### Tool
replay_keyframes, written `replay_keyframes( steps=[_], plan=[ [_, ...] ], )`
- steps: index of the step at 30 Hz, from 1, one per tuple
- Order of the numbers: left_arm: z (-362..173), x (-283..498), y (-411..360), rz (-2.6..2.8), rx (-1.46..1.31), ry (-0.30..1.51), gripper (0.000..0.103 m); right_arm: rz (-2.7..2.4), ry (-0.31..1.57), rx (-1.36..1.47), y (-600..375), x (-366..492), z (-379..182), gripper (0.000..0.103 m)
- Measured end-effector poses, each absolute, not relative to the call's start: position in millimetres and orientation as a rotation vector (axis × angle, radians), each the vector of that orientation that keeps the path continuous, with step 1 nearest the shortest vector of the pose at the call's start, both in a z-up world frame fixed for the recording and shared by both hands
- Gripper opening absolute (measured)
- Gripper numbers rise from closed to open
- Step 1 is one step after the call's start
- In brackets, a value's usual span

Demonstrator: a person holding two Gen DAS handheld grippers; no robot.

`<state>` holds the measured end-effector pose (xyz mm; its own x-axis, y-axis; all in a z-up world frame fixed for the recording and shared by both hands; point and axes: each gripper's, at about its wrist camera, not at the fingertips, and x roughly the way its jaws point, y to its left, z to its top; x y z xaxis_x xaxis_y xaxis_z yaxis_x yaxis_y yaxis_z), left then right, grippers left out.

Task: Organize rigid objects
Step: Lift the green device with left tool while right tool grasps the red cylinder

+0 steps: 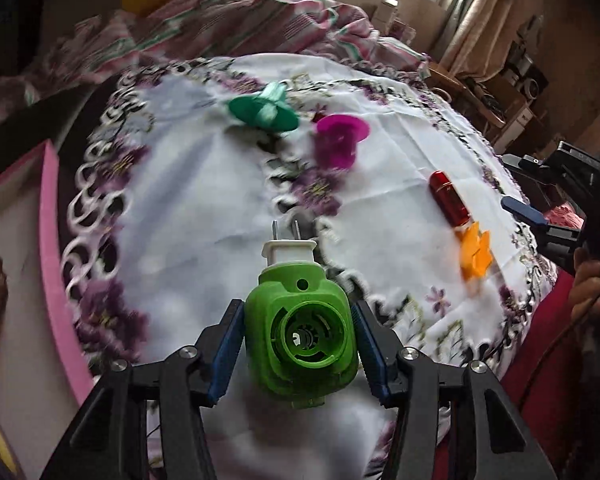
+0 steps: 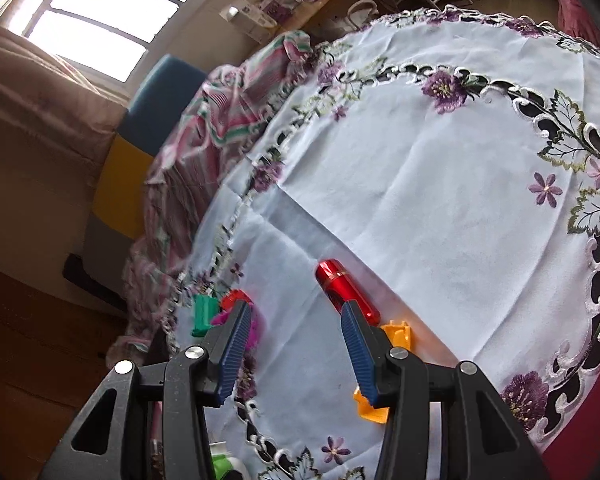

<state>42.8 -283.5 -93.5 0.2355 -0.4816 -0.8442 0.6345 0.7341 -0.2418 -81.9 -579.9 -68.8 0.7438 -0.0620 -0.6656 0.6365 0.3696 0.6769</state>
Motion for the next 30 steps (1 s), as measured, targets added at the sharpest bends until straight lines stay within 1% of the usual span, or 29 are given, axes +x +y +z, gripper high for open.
replay_keyframes(
  steps=[8, 12, 14, 15, 16, 20, 22, 25, 30],
  plan=[
    [-107.9, 53.9, -262.6, -0.747, 0.127, 1.115, 0.054, -0.553, 0.867, 0.913, -584.6, -25.3, -77.2, 0.048],
    [-110.9, 52.9, -264.1, -0.743, 0.140, 1.104, 0.053, -0.635, 0.994, 0.749, -588.6, -0.1, -90.5, 0.048],
    [-111.7, 50.7, -265.3, -0.742, 0.163, 1.088, 0.053, -0.635, 1.048, 0.693, -586.7, 7.3, -102.7, 0.043],
    [-112.6, 49.3, -265.9, -0.741, 0.175, 1.079, 0.053, -0.612, 1.079, 0.682, -584.5, 10.5, -109.3, 0.033],
    [-113.6, 48.3, -266.5, -0.741, 0.185, 1.070, 0.053, -0.593, 1.104, 0.667, -581.5, 13.8, -113.0, 0.026],
    [-115.9, 44.1, -268.3, -0.731, 0.212, 1.040, 0.053, -0.592, 1.103, 0.529, -565.0, 23.7, -107.4, 0.026],
    [-117.2, 41.4, -269.6, -0.725, 0.229, 1.018, 0.053, -0.515, 1.099, 0.525, -556.4, 29.0, -107.2, 0.026],
    [-118.8, 36.0, -272.4, -0.718, 0.273, 0.979, 0.053, -0.427, 1.153, 0.474, -538.5, 41.1, -115.3, 0.026],
    [-119.4, 36.7, -270.5, -0.716, 0.266, 0.972, 0.053, -0.387, 1.189, 0.448, -530.8, 47.4, -123.6, 0.027]
  ],
)
